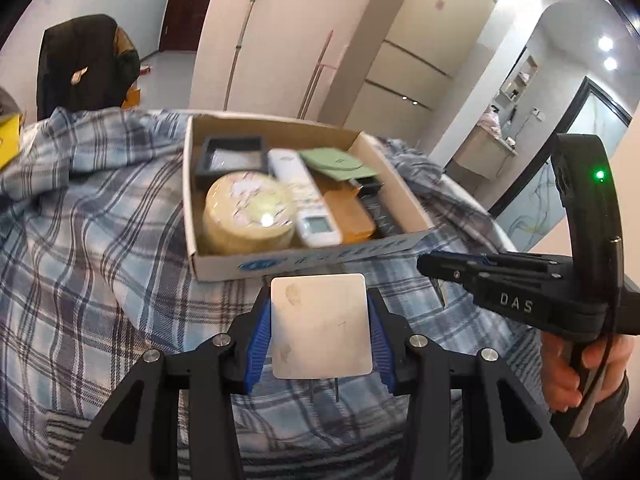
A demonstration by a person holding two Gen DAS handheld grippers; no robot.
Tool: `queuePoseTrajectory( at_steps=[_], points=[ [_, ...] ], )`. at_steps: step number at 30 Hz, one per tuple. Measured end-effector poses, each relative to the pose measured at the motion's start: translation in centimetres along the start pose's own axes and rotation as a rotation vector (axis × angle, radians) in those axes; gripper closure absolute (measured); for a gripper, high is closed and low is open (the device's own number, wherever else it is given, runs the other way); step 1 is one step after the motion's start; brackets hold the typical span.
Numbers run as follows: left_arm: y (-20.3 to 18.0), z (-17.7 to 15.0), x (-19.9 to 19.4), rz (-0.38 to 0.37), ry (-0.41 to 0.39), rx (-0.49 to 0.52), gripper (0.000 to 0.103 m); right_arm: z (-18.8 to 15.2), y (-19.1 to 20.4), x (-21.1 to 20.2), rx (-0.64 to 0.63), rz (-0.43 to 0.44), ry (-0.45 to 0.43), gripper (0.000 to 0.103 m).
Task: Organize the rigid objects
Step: 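Lower coaster into tray with left gripper while right lowers nail clipper into tray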
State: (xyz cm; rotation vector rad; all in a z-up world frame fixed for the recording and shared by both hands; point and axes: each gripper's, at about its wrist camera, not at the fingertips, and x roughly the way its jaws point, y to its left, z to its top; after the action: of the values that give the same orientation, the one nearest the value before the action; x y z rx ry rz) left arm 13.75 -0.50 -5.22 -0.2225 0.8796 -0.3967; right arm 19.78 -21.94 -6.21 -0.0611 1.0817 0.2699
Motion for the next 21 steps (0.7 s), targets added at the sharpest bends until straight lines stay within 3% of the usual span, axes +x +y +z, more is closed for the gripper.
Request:
queuePoseTrajectory(
  at_steps=[4,8,11,16,21],
  points=[
    [-1.6,2.4,-1.1,0.016,-0.022,0.011,0.056,1.7,-0.9,-2.2,0.019,-0.047,-0.082,0.094],
    [-2.9,6.2,-0.8,0.051,-0.047,0.023,0.056,4.4,-1.2,-2.8,0.055,-0.015,-0.139,0.094],
    [-3.0,8.2,0.4,0.037,-0.046,0.011,0.056,6.3,-2.2,-2.1,0.115,0.036,-0.144,0.094],
    [-3.7,10.1,3.9,0.109,-0.027,0.051,0.056,8.8,-3.1,0.1,0.158,0.044,-0.120,0.094],
    [-3.1,10.4,7.3,0.173,0.037,0.065,0.056,7.7,-4.9,2.2,0.241,0.114,-0.100,0.094]
  ],
)
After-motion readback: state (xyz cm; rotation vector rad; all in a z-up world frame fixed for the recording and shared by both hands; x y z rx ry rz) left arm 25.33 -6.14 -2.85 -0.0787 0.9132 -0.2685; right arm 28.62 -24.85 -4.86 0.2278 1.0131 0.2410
